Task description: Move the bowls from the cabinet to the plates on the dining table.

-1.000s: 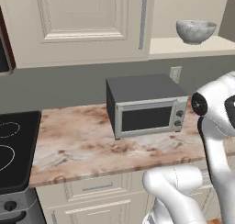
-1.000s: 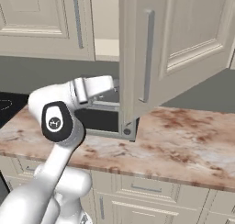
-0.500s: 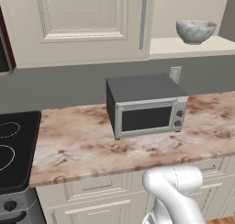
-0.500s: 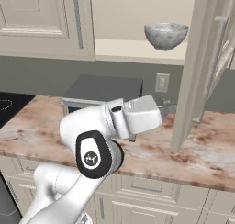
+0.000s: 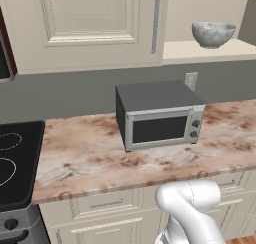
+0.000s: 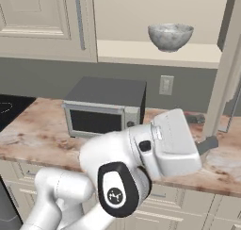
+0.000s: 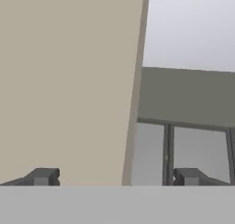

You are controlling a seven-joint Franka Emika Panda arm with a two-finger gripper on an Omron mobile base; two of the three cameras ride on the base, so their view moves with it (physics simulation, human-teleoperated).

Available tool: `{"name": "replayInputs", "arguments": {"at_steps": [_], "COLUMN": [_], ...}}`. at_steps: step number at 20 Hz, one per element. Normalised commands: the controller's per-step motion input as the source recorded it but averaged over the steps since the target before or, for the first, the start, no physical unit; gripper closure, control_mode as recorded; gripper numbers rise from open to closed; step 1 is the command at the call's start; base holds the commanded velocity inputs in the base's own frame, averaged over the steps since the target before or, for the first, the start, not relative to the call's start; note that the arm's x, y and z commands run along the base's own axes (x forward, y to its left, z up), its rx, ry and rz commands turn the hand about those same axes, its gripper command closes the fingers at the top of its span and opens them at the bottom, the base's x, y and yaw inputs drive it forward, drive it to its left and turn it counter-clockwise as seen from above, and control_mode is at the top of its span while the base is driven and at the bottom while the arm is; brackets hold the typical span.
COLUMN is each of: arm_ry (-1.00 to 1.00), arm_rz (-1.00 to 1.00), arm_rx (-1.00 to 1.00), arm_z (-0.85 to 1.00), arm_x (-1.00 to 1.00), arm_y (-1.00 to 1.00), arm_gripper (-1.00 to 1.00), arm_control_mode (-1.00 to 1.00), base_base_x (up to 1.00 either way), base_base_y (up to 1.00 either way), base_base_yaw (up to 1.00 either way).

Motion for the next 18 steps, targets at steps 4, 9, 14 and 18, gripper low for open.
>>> {"name": "replayInputs", "arguments": {"at_steps": [4, 9, 14, 18], "arm_ry": [-0.14, -0.13, -0.10, -0.08], "arm_rz": [0.00, 0.00, 0.02, 0.07], "arm_rx": [-0.03, -0.03, -0.05, -0.04], "arm_z": [0.00, 0.00, 0.00, 0.00], "arm_x": [-0.37, -0.37, -0.21, -0.09], "arm_y": [0.17, 0.80, 0.94, 0.85], "arm_gripper": [-1.00, -1.00, -1.00, -1.00], "arm_control_mode": [-1.00, -1.00, -1.00, -1.00], "base_base_x": [0.00, 0.00, 0.00, 0.00], "base_base_y": [0.00, 0.00, 0.00, 0.00], "base_base_yaw": [0.00, 0.00, 0.00, 0.00]}}
